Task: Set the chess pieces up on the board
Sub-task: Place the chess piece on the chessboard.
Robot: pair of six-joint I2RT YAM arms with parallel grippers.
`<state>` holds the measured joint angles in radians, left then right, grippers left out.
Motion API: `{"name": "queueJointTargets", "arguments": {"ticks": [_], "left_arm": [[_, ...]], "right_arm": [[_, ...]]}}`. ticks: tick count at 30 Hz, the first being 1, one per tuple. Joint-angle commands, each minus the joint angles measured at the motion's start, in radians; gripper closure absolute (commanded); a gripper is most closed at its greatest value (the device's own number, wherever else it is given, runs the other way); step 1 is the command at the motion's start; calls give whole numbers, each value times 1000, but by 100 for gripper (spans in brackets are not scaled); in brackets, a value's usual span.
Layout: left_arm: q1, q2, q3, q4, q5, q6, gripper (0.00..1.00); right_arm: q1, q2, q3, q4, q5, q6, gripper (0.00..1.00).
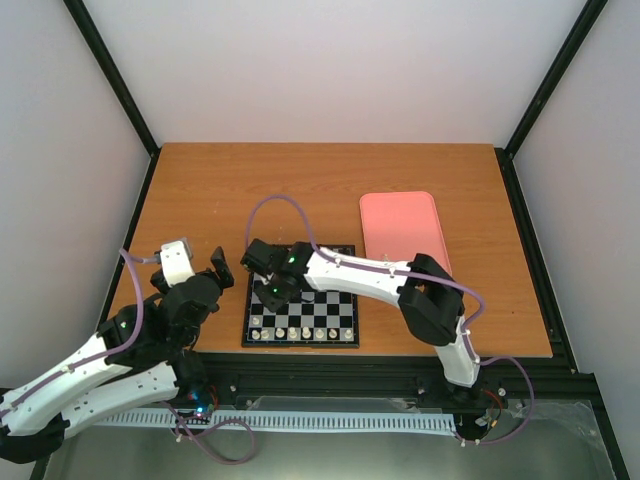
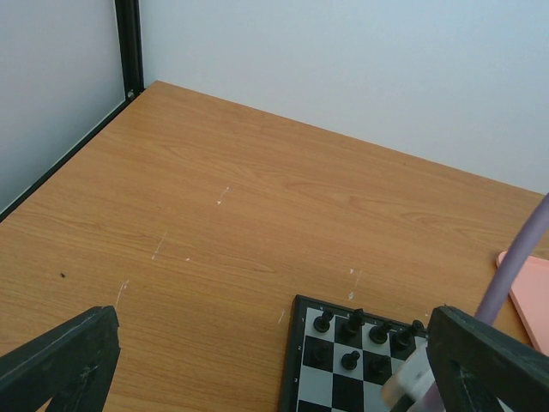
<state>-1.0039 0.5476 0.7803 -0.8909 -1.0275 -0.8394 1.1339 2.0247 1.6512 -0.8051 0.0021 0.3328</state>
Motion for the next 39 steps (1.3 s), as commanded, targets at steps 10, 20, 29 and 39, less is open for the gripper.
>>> {"name": "queueJointTargets", "arguments": {"ticks": [10,20,29,39], "left_arm": [[5,-27,9,-10,-14,-6,0],[5,-30,7,-8,-13,-7,0],[5,-31,7,-8,-16,-7,0],[5,-33,5,-9,-12,-7,0]], "right_arm": [[72,91,73,-55,-24,2,95],[77,130,107,-67,-25,2,95],[82,147,112,-65,-40,4,95],[87,159,114,-68,-34,5,95]]}}
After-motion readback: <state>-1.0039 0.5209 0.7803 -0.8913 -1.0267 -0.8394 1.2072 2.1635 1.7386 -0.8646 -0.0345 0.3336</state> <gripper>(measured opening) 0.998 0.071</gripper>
